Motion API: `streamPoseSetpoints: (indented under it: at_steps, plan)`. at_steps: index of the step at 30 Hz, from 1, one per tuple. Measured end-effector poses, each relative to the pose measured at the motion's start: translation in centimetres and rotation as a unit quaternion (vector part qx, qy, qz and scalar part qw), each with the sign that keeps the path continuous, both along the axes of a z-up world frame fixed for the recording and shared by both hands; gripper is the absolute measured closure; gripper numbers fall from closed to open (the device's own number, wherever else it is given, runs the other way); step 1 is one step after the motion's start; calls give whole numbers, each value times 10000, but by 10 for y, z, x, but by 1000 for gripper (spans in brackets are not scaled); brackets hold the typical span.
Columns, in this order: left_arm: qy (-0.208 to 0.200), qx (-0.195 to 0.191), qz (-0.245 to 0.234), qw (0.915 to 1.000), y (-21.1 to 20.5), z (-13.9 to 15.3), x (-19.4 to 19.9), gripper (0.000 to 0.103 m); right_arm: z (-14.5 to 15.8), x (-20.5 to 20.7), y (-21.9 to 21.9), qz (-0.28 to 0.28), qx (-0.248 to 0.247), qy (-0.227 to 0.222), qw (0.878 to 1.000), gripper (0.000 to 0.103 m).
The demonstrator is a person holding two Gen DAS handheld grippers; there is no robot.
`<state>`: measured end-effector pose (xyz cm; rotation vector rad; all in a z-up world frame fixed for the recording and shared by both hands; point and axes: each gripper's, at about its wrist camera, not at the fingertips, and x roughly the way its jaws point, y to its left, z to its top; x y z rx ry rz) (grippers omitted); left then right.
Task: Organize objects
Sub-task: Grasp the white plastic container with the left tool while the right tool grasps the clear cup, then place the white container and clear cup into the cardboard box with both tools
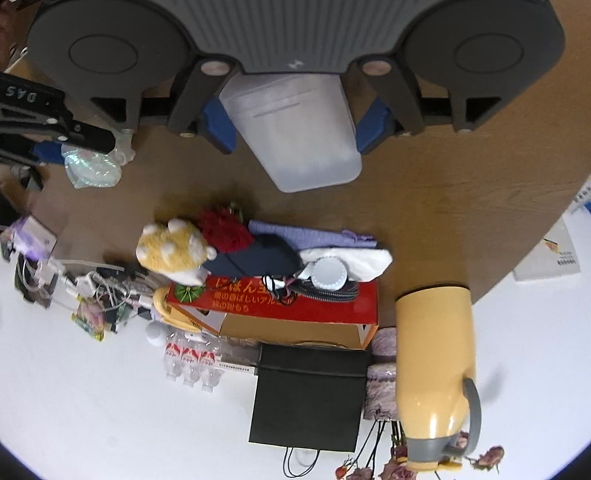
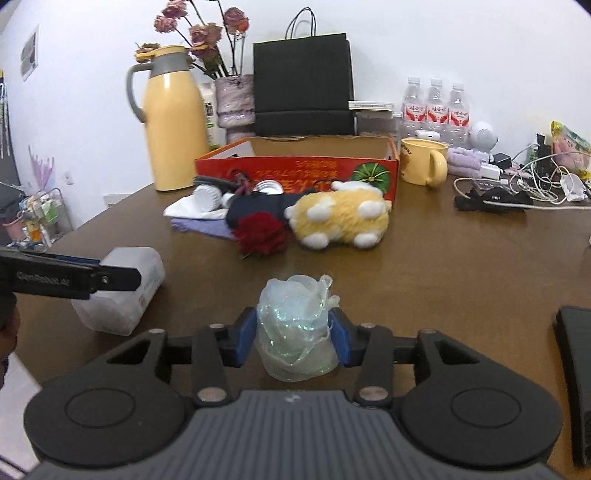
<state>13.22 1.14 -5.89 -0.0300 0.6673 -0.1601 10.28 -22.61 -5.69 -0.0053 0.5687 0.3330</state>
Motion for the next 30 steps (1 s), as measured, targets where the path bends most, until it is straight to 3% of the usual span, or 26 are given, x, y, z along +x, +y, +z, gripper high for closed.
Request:
streamPoseSetpoints:
  at_steps: [2,7,11,12,14,19,22,25,28,30]
  plan:
    - [11,107,-14,9999,-6,-2,-4,20,-2,-6,1,50,50,-26,10000,37]
    - [31,361,87,9993,-21,-9,-4,17,-5,-11,5,62,-61,-42,10000,37]
    - [147,262,214,9993,-16,-11,2,20,-6,-8,1,-49,-60,-89,9999,38]
    - [152,272,245,9992,-15,-11,3,31,-7,-6,0,-66,-57,-73,9999,40]
    - [101,347,119,9993,-15,-9,3,37,-10,0,-1,-12,-9,18,10000,68]
    - [-311,218,-15,9993,-8,14,16,38,3,20,-5,-32,144,-198,9997,71]
    - [-711,208,-118,9972,0,47,53,38,28,52,-9,33,264,-500,9984,71]
    - [-978,90,-224,9949,7,85,120,38,61,108,-13,10,392,-841,9957,71]
    - [-854,35,-152,9962,3,104,209,38,93,196,-19,-184,706,-799,9941,71]
    - [-627,258,-179,9975,-5,101,272,38,101,259,-18,-322,755,-580,9949,70]
